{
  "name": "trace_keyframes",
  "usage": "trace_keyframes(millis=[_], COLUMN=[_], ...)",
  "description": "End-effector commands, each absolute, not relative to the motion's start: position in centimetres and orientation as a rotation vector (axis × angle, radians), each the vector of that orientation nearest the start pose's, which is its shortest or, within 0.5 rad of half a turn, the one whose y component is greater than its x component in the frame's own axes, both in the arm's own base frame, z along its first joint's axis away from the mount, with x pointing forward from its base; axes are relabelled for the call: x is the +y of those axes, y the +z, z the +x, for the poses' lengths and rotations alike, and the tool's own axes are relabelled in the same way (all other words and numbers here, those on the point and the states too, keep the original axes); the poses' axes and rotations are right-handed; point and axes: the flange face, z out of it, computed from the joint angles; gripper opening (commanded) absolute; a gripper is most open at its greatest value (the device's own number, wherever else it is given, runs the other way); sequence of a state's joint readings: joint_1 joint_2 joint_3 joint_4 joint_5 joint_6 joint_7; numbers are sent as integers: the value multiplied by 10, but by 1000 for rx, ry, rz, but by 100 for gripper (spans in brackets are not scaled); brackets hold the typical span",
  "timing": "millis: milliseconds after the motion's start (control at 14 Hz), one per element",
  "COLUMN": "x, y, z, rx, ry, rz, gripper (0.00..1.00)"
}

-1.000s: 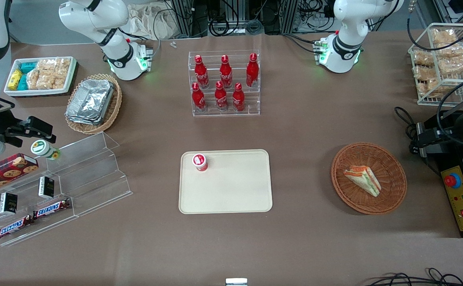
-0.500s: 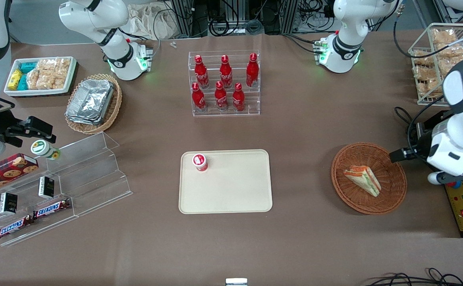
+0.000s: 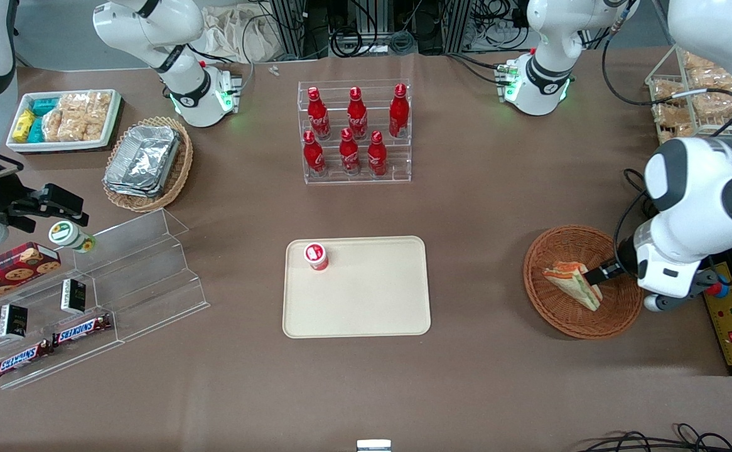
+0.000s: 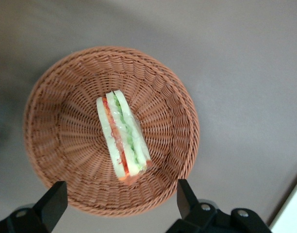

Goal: Place sandwich from basket to tray
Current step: 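Move the left gripper down over the wrapped sandwich in the wicker basket, then close the left gripper on the sandwich's wrapped edge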

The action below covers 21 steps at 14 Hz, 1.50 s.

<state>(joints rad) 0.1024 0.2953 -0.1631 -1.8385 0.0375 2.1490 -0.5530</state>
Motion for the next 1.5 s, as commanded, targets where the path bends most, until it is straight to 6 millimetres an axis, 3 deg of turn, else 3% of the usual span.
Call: trace_keyframes(millis=[0,214,500,929,1143,1429], x=[-27,-26,-8,-6,-8,-11], y=[346,315,283,254,251,259], z=[619,624,621,619,615,616], rx=[-858,-967,-1057,-1121,-1127,-1180], ry=[-36,-27,-11,14,25,14], rz=[-3049,-3023,-2996,-2974,-2967,-2948], gripper=[100,100,100,99,96,42])
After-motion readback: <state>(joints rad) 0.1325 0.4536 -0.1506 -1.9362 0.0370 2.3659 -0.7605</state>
